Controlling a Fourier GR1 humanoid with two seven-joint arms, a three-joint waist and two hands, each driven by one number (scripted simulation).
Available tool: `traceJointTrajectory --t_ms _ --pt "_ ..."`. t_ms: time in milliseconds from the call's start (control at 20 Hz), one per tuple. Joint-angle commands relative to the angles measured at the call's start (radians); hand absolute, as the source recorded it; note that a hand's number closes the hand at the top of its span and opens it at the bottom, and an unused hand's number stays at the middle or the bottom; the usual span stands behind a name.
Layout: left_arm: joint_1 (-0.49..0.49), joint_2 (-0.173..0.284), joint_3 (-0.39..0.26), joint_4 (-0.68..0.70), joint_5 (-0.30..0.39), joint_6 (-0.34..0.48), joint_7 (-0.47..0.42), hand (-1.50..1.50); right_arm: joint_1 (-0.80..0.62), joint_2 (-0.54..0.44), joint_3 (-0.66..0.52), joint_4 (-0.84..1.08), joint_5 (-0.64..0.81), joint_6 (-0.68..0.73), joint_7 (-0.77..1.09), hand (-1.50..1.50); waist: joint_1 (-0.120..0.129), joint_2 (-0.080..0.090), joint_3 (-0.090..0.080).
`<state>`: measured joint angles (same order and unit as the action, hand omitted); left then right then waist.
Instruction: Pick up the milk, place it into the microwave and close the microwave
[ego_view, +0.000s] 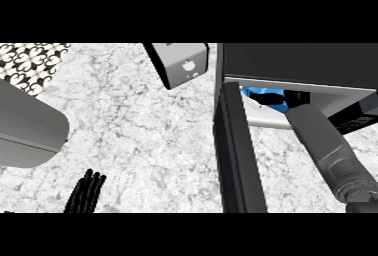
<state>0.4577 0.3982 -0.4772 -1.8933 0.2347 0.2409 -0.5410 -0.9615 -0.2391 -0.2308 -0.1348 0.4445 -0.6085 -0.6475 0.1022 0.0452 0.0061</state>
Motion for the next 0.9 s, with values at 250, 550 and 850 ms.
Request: traceJointTrajectory --t_ms 250,550,850 --pt "-0.02 -0.022 -0.02 0.026 -0.022 -0.007 -0.02 -1.5 0.063 0.046 -0.093 -0.015 -0.098 0.116 -0.165 -1.5 -0.024 -0.011 -0.001" --pt "-0.034 -0.059 -0.065 0.026 -0.062 0.021 0.004 -1.5 0.128 0.033 -0.151 -0.008 -0.159 0.213 -0.236 -1.5 -0.046 -0.02 -0.002" --pt "-0.045 -0.049 -0.068 -0.026 -0.059 0.013 0.057 -1.5 0.178 -0.002 -0.171 -0.004 -0.184 0.315 -0.279 -1.5 -0.056 -0.026 -0.003"
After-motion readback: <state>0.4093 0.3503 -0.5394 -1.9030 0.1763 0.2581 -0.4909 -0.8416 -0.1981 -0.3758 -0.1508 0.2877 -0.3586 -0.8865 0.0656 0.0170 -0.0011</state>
